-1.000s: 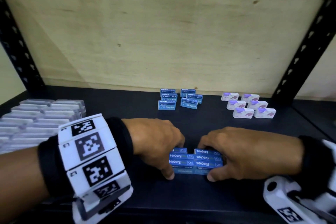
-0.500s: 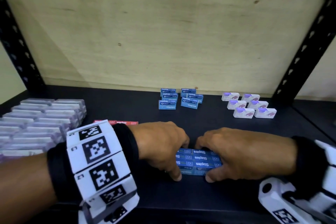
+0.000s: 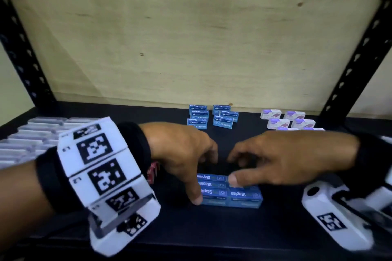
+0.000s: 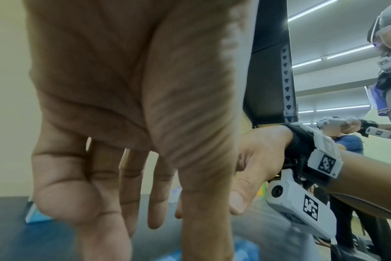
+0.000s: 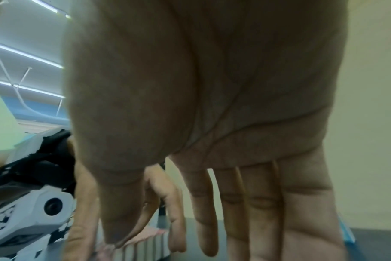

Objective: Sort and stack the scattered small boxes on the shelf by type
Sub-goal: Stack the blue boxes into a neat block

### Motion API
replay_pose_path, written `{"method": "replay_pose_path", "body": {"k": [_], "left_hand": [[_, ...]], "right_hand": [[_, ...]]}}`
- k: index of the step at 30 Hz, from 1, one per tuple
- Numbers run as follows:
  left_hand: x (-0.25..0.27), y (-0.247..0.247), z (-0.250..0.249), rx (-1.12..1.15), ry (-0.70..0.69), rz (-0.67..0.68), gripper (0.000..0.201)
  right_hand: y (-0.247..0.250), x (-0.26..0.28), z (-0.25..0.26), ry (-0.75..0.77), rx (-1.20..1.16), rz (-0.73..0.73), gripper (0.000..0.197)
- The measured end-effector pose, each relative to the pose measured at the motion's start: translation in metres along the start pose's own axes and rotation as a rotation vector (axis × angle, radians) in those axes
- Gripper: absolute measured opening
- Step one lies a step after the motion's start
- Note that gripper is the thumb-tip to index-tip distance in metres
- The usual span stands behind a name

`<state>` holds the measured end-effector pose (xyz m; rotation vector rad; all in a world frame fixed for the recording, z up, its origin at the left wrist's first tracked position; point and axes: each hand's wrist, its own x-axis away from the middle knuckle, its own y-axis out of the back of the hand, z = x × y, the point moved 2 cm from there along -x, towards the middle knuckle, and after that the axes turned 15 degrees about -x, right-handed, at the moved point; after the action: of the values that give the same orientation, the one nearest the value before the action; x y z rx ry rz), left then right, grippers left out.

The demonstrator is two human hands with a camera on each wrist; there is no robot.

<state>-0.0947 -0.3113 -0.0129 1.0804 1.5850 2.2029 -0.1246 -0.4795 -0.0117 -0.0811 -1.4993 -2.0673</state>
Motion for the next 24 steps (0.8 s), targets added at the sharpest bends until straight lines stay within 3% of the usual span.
{"method": "replay_pose_path", "body": {"k": [4, 11, 20, 24], "left_hand": [[-0.012, 0.019, 0.022, -0.039, 0.070, -0.003, 0.076], [-0.052, 0.033, 0.059, -0.101, 0.220, -0.105, 0.053], [-0.094, 0.028, 0.074, -0.318, 0.284, -0.097, 0.048], [-0.104, 0.028, 0.075, -0.321, 0.283, -0.097, 0.035]], "right_hand": [[0.024, -0.024, -0.009, -0.015, 0.017, -0.120, 0.048], [0.061, -0.084, -0.037, -0.116, 0.155, -0.277, 0.039], [0.061, -0.134, -0.052, -0.213, 0.209, -0.211, 0.034], [0.062, -0.141, -0.054, -0.198, 0.206, -0.221, 0.025]]}}
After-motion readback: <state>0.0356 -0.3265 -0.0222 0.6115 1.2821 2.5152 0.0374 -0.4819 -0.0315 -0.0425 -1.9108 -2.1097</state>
